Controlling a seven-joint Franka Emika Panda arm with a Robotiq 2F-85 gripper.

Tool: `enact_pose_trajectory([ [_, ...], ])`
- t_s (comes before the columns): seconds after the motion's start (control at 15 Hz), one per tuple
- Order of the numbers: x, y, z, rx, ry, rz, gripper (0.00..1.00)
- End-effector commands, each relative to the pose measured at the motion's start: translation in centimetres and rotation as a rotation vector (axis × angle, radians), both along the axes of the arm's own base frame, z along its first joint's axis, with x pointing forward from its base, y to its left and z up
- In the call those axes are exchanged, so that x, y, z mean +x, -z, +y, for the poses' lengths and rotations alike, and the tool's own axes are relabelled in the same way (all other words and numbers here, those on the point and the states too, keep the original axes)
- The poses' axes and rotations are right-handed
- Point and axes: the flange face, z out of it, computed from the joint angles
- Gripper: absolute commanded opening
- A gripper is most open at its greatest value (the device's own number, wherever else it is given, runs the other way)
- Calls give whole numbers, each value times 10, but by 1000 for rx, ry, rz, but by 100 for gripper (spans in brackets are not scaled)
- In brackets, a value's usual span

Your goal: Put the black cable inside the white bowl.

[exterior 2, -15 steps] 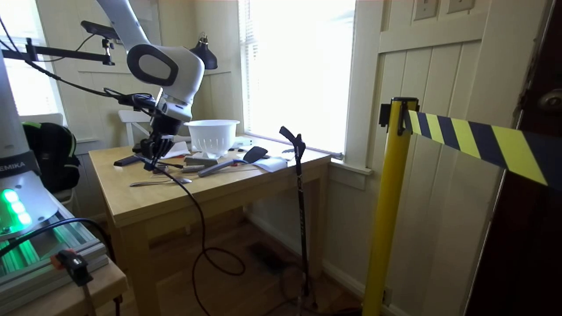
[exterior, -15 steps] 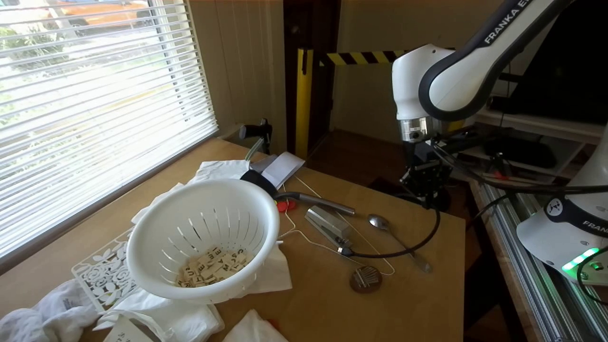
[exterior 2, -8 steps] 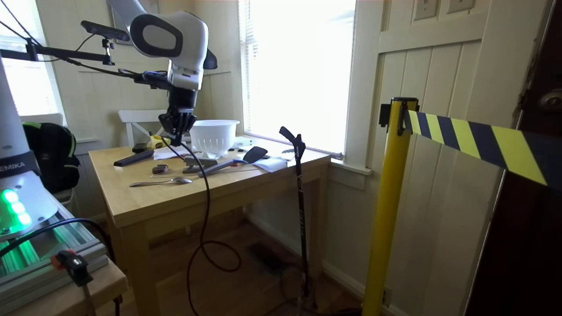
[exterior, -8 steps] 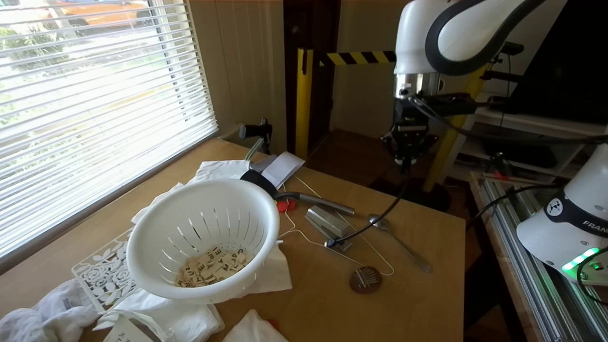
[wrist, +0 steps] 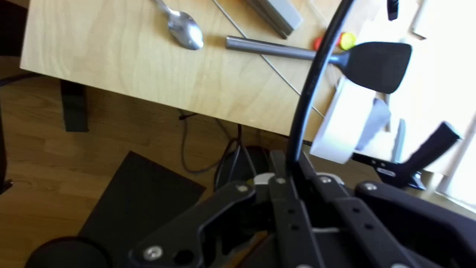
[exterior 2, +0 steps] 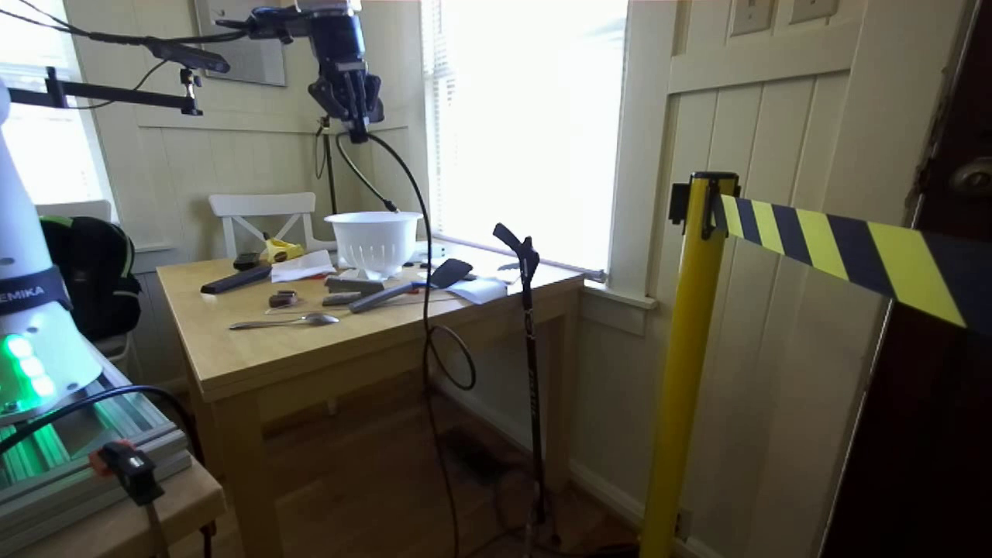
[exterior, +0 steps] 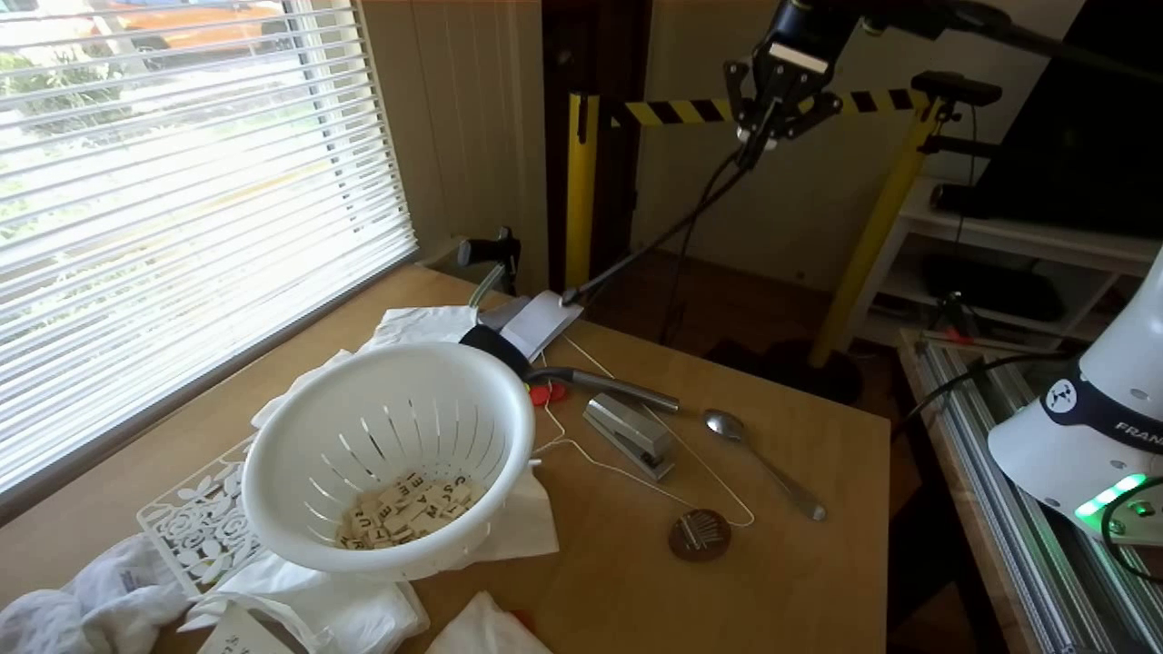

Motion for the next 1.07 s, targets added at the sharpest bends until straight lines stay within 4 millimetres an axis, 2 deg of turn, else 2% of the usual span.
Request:
enact_pose_trajectory([
  [0.0,3,-77,-3,-76,72,-131,2],
  [0.47,22,-225,-6,-308,182,-340,2],
  [0.67,25,-274,0,-361,213,-379,2],
  [0.73,26,-279,2,-348,208,-382,2],
  [0.8,15,-260,2,-338,181,-386,8],
  [0.87,16,-270,3,-338,184,-390,8],
  [1.0,19,-274,3,-337,185,-389,8],
])
